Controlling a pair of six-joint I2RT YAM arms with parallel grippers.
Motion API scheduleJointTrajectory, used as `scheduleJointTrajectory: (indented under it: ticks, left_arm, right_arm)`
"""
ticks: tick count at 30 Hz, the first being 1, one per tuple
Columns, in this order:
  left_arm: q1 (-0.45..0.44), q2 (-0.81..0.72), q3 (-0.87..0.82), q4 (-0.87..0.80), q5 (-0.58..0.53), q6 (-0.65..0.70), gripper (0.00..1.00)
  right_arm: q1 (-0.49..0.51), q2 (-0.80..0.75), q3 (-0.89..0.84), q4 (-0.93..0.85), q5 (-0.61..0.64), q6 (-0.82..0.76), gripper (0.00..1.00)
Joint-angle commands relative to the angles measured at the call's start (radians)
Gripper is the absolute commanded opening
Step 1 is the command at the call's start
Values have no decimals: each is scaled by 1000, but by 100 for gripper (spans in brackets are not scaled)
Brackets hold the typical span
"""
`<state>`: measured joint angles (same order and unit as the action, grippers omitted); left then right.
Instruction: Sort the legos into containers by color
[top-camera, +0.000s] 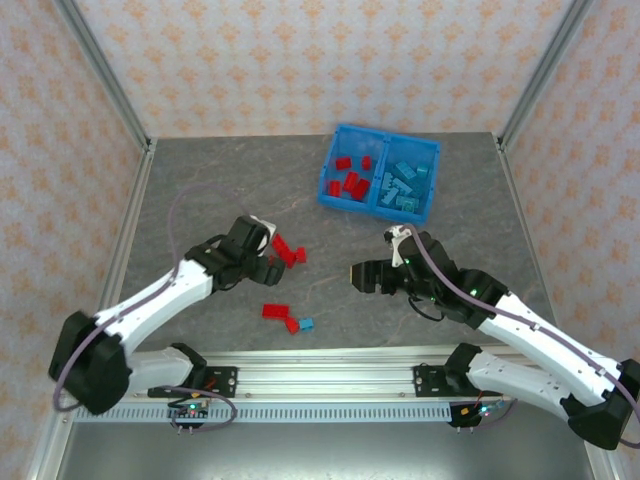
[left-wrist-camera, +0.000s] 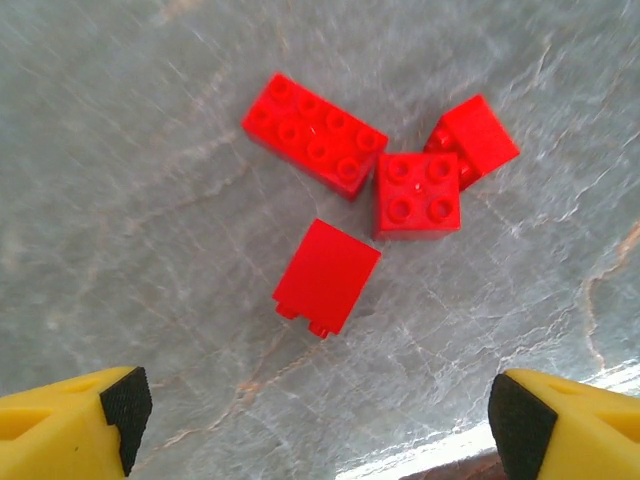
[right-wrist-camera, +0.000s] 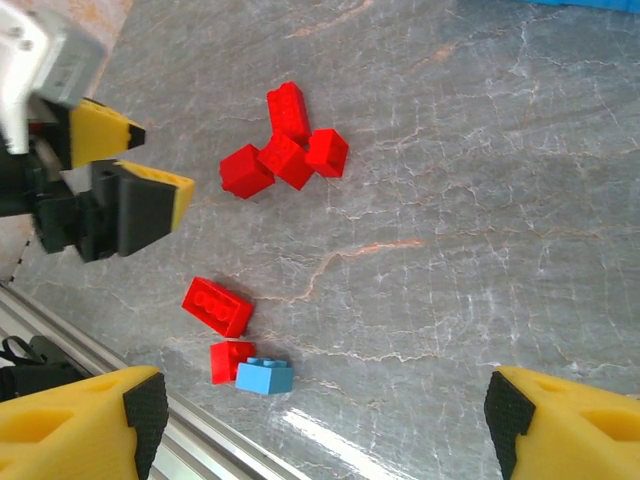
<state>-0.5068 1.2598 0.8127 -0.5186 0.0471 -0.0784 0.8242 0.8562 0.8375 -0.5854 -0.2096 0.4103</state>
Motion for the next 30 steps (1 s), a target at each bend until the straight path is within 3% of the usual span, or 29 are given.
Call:
scheduleJointTrajectory:
  ticks: [1,8,12,17,19,21,26,30]
  left_arm:
    - [23,100,50,36,91,21,90]
    - [56,271,119,-3,92,97,79]
    - [66,343,134,-3,110,125,78]
    - [75,405,181,-29,110,136,63]
    - [77,419,192,-32,109,136,51]
    - [77,427,199,-35,118,137,42]
    - [76,404,190,-31,131,128,39]
    - [64,279,200,-48,130,89,37]
  right_arm:
    - [4,0,19,-31,28,-13,84]
    - [4,-23,-4,-13,18,23,84]
    - [4,-22,3,-14,19,31,84]
    - [4,-17,20,-11,-11,36,85]
    - [4,-10,29,-7,-62,37,85]
    - [4,7,40,2,-140,37,86]
    - [4,27,46,32,-190,59,87]
    - [3,27,57,38,-182,66,88]
